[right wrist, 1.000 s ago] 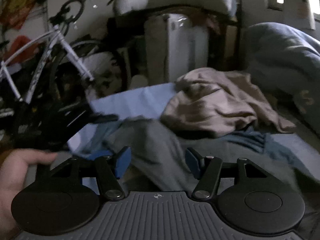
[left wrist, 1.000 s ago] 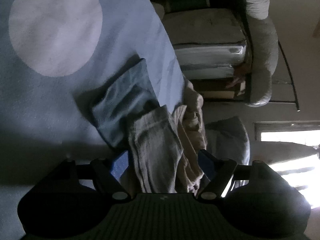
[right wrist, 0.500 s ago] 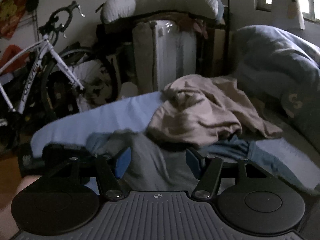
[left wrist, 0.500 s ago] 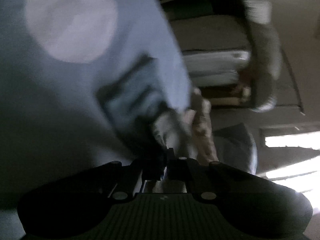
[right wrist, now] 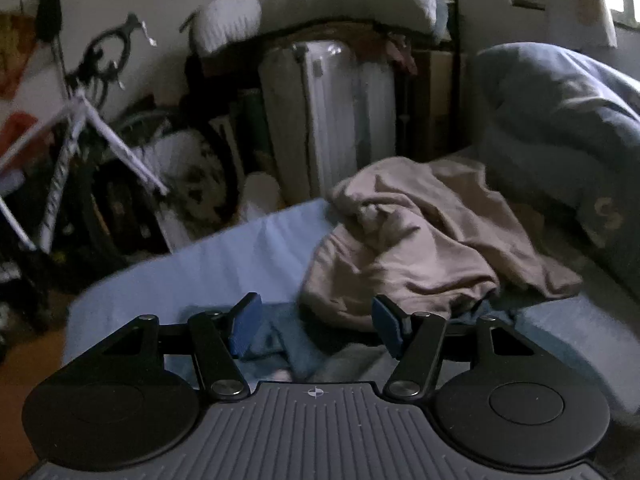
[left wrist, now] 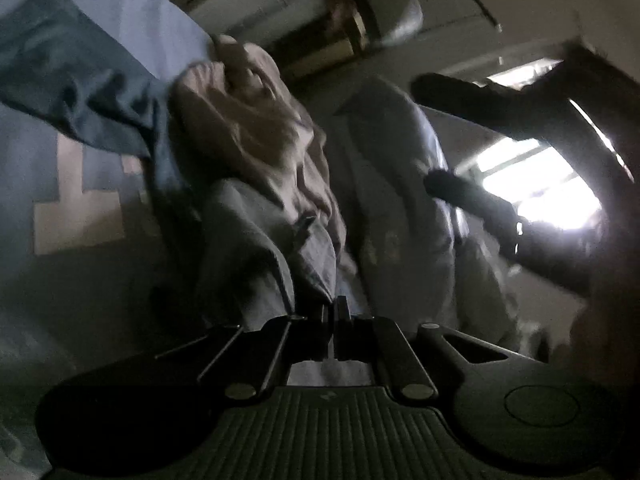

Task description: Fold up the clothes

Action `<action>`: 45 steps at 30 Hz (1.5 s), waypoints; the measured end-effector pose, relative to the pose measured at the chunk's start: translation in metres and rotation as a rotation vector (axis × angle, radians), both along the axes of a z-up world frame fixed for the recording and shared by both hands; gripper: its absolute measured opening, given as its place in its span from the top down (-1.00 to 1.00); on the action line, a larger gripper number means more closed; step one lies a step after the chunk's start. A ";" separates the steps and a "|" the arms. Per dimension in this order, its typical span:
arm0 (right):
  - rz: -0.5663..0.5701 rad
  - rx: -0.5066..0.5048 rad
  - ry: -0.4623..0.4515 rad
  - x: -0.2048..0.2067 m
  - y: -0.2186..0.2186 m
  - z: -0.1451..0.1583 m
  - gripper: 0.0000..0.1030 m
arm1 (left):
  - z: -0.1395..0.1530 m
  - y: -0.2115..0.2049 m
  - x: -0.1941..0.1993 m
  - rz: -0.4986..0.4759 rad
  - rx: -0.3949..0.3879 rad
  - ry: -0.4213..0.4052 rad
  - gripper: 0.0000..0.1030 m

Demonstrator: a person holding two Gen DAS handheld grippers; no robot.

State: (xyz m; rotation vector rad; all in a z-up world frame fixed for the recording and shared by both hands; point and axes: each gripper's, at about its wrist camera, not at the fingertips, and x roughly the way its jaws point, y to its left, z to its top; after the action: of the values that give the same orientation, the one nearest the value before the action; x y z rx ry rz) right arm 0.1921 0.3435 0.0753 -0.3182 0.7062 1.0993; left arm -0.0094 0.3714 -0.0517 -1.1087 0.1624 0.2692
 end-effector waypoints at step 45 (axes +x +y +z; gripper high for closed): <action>-0.331 -0.048 0.215 0.088 -0.052 -0.071 0.92 | 0.026 -0.068 0.024 -0.143 0.583 0.184 0.86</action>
State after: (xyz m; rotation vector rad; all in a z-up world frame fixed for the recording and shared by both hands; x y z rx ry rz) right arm 0.2798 0.2915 0.0043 -0.1173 0.9407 0.8086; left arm 0.0146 0.3032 -0.0254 -0.4903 0.3036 0.2677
